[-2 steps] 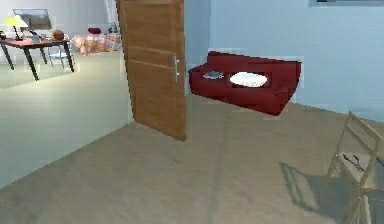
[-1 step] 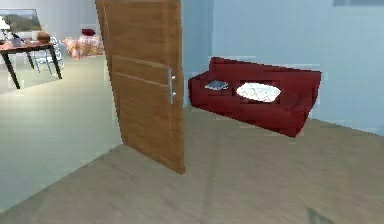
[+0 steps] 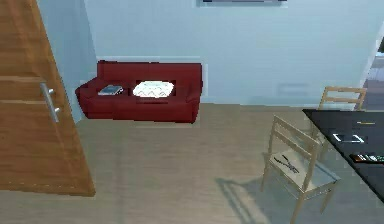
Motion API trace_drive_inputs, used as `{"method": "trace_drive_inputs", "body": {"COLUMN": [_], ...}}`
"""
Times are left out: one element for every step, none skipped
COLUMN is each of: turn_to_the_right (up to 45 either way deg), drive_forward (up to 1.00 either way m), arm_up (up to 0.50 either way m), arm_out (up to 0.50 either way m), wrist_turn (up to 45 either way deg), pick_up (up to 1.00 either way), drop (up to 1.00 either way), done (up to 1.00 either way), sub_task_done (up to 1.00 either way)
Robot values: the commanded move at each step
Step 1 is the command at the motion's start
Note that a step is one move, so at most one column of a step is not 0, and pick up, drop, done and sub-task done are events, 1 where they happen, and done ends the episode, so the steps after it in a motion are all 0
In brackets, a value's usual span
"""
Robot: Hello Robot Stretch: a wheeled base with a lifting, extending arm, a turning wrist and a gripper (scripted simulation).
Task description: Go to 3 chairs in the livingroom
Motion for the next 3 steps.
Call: {"method": "trace_drive_inputs", "body": {"turn_to_the_right": [0.0, 45.0, 0.0], "drive_forward": [0.45, 0.0, 0.0], "arm_up": [0.0, 0.0, 0.0], "arm_out": [0.0, 0.0, 0.0], "wrist_turn": [0.0, 0.0, 0.0], "pick_up": [0.0, 0.0, 0.0], "drop": [0.0, 0.0, 0.0], "done": [0.0, 0.0, 1.0], "sub_task_done": [0.0, 0.0, 0.0]}}
